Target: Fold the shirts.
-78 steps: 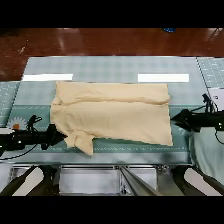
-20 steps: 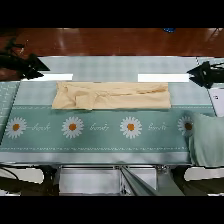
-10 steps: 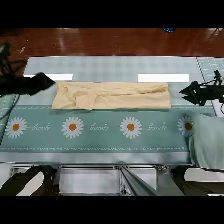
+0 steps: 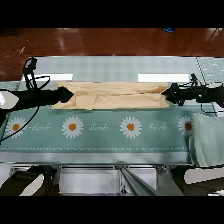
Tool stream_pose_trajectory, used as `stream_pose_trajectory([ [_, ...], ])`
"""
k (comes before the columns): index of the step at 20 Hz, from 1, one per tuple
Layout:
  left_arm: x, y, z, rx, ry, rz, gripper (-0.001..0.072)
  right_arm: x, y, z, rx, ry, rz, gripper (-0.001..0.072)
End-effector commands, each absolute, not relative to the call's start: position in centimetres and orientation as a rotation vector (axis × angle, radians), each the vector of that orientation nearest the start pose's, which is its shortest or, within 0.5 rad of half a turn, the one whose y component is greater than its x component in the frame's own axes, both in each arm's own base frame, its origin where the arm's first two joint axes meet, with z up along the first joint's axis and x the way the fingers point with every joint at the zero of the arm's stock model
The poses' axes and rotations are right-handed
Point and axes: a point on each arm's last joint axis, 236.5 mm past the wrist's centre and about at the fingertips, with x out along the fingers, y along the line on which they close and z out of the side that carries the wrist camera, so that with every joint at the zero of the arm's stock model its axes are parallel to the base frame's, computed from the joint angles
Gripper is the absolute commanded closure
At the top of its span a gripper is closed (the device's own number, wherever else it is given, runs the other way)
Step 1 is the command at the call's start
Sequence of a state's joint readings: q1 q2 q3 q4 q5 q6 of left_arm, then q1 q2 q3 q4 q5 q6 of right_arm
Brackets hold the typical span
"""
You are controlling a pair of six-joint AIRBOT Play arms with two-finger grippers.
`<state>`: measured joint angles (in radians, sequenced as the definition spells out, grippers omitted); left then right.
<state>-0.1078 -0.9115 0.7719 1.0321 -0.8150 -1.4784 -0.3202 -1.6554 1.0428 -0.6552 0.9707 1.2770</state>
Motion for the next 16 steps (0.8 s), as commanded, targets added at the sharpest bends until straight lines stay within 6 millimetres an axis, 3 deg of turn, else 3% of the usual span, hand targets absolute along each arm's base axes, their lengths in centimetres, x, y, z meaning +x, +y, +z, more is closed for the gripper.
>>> stream_pose_trajectory([
  [1,34.5,-13.2,5.4,-0.419,0.925,-0.334,0.0199,44.8,4.6,-9.2,0.943,1.220,0.195,0.0640],
  [3,34.5,-13.3,5.4,-0.422,0.925,-0.336,0.0244,44.7,5.3,-7.5,0.896,1.240,0.263,0.0684],
  [5,34.4,-13.5,5.4,-0.424,0.929,-0.344,0.0678,43.7,3.9,-5.9,0.810,1.246,0.252,0.0685],
  [8,35.0,-14.5,6.1,-0.460,0.898,-0.359,0.0687,41.2,-0.1,-2.5,0.616,1.226,0.142,0.0685],
  [11,36.1,-17.7,5.6,-0.475,0.904,-0.410,0.0687,38.3,-1.0,2.7,0.540,1.125,0.142,0.0685],
  [13,36.7,-21.5,4.2,-0.449,0.964,-0.472,0.0688,35.8,-0.4,5.8,0.503,1.062,0.149,0.0684],
  [16,37.3,-29.3,2.2,-0.368,1.059,-0.606,0.0687,32.5,1.4,9.0,0.475,0.995,0.185,0.0685],
])
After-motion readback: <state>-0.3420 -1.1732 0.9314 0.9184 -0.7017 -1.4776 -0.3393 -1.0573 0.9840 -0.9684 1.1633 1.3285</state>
